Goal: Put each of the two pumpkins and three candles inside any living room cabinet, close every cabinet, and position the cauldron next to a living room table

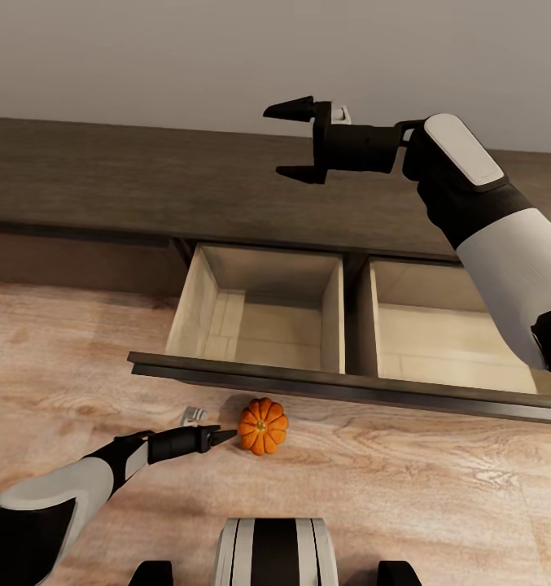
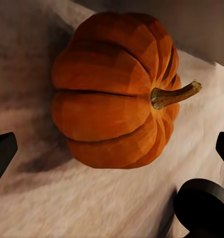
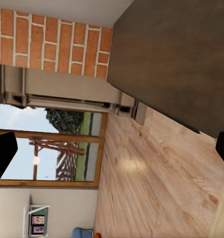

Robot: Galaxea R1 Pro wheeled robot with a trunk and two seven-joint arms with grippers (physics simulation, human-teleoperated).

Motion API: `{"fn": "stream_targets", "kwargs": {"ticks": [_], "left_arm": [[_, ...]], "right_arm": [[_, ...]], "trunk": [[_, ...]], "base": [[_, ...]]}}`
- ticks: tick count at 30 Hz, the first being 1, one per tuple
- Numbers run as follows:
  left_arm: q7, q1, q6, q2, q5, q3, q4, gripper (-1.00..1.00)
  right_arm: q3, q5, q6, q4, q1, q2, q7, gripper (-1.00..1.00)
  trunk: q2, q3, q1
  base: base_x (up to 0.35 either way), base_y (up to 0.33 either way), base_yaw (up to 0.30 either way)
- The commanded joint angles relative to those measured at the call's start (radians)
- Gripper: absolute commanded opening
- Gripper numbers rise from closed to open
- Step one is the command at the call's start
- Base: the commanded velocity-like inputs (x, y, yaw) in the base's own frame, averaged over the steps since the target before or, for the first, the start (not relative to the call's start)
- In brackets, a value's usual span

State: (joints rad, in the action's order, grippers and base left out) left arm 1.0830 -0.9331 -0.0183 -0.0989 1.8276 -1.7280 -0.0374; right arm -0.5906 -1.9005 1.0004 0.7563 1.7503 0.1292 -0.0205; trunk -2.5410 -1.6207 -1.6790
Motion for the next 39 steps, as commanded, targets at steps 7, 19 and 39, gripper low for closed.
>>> {"fn": "stream_targets", "kwargs": {"ticks": [7, 19, 39], "left_arm": [[0.000, 0.000, 0.001, 0.001, -0.001, -0.001, 0.000, 1.00], [-0.012, 0.000, 0.001, 0.001, -0.002, -0.003, -0.001, 1.00], [-0.031, 0.000, 0.003, 0.001, 0.001, -0.001, -0.004, 1.00]], "right_arm": [[0.000, 0.000, 0.000, 0.000, 0.000, 0.000, 0.011, 1.00], [0.001, 0.000, 0.000, 0.000, 0.000, 0.001, 0.011, 1.00], [0.000, 0.000, -0.001, 0.028, -0.001, 0.000, 0.043, 1.00]], "trunk": [[0.000, 0.000, 0.000], [0.000, 0.000, 0.000], [0.000, 0.000, 0.000]], "base": [[0.110, -0.028, 0.000], [0.003, -0.001, 0.000], [0.000, 0.000, 0.000]]}}
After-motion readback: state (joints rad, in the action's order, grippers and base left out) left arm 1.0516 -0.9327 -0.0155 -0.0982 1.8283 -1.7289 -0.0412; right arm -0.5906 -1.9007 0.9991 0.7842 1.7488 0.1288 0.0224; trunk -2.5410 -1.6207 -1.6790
